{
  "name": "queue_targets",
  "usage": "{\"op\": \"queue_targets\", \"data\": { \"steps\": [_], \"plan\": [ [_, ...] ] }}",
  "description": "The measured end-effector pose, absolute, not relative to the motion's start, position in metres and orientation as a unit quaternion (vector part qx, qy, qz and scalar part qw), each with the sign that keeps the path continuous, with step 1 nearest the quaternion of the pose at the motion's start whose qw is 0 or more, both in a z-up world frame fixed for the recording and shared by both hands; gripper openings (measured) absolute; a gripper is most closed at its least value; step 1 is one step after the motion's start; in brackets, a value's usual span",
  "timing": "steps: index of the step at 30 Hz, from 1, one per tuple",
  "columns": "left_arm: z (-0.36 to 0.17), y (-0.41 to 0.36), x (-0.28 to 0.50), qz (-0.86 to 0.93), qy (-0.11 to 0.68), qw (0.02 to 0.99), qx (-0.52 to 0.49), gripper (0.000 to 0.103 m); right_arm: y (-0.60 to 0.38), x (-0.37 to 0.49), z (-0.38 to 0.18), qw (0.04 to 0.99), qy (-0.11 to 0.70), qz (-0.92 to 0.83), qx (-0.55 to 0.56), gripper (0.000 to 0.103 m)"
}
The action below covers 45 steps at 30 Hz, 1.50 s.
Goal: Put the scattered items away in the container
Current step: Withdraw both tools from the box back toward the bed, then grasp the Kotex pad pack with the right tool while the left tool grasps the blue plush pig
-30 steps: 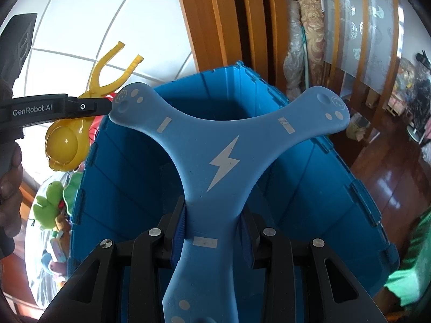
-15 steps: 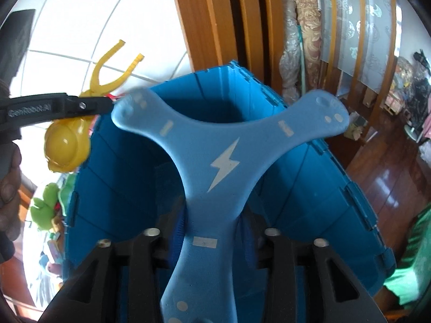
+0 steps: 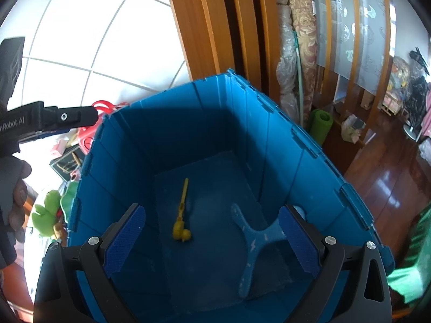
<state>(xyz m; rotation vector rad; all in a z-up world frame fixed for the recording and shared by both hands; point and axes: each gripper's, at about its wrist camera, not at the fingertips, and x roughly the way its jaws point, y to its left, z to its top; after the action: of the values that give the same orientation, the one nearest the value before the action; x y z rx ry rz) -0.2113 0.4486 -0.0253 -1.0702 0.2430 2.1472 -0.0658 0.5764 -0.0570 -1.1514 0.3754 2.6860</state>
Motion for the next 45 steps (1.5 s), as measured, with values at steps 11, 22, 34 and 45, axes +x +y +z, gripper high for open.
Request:
{"op": "queue_targets", "data": {
  "steps": [11,22,34,45],
  "plan": [
    [-0.036,0.336,-0.208,0.881,0.068,0.271,-0.383,0.103,0.517,-0.084,-0.043,0.029,0.099,0.926,-0.364,0.101],
    [-0.081,0.178,-0.211,0.896,0.037,0.176,-0.405,0.103,0.402,-0.109,-0.034,-0.039,0.048,0.931,-0.360,0.101],
    [-0.142,-0.004,-0.201,0.881,0.004,0.072,-0.468,0.103,0.263,-0.131,-0.056,-0.105,0.024,0.920,-0.378,0.101],
    [-0.169,-0.100,-0.195,0.872,-0.017,0.033,-0.489,0.103,0.178,-0.136,-0.095,-0.128,-0.002,0.905,-0.406,0.101]
  ]
}}
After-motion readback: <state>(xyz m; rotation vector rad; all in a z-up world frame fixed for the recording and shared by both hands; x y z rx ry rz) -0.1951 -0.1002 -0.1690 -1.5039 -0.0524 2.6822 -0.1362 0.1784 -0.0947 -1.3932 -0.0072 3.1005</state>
